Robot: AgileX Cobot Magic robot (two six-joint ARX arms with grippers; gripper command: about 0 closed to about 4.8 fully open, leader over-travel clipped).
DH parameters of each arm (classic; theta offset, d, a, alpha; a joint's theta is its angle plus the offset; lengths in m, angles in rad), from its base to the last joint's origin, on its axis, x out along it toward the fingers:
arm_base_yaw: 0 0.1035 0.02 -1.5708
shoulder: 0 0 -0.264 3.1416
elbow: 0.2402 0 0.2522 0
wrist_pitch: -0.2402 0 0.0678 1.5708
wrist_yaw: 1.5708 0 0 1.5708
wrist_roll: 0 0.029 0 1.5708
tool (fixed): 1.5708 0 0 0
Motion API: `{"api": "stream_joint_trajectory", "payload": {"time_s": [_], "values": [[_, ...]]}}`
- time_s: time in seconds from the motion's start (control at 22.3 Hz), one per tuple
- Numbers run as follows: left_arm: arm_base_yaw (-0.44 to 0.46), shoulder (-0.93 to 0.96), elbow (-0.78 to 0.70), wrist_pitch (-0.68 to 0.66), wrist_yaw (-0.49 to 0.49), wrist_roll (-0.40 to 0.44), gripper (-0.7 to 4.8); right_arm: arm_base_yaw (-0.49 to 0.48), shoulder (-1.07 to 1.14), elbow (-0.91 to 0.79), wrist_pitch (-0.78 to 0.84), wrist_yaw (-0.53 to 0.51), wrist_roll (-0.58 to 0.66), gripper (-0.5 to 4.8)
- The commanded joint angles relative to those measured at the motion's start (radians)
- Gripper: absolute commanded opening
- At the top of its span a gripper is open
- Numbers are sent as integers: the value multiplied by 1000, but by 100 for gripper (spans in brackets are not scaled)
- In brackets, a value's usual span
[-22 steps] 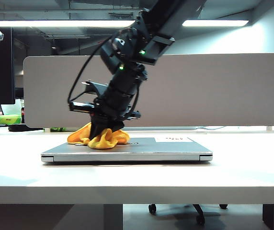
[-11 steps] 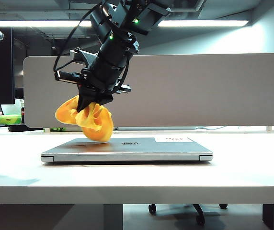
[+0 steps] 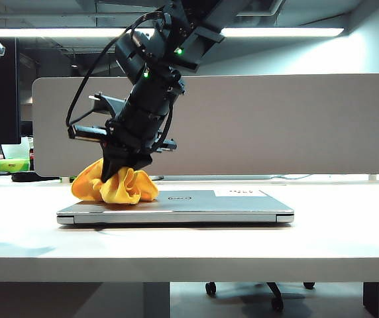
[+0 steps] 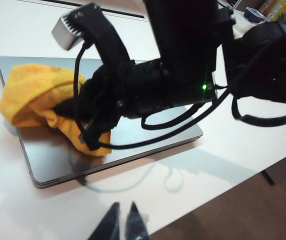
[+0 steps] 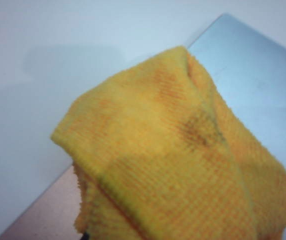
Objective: Pick up the rag and use it to wipe the water off the lid of the laptop on the table.
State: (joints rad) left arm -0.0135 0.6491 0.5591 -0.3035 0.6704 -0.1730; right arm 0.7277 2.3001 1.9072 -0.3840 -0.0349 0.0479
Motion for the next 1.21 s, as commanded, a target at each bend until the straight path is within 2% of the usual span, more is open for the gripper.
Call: {"api": "stream_joint_trajectory", "payload": {"time_s": [0.04, 0.18, 0.31, 0.54, 0.76, 0.99, 1.21], "values": [[-1, -3, 3, 12, 3, 2, 22, 2, 19, 2, -49, -3, 0, -8], [-1, -3, 3, 13, 3, 2, 22, -5, 29, 3, -111, 11, 0, -8], [-1, -3, 3, 13, 3, 2, 22, -16, 25, 4, -221, 176, -45, -8], [0, -3, 3, 12, 3, 2, 22, -39, 21, 4, -334, 338, -132, -8], [-1, -3, 3, 13, 3, 2, 22, -68, -10, 3, -492, 456, -193, -8], [0, -3, 3, 12, 3, 2, 22, -88, -115, 4, -506, 543, -264, -8], [-1, -3, 3, 13, 3, 2, 22, -96, -165, 5, -554, 598, -394, -8]]}}
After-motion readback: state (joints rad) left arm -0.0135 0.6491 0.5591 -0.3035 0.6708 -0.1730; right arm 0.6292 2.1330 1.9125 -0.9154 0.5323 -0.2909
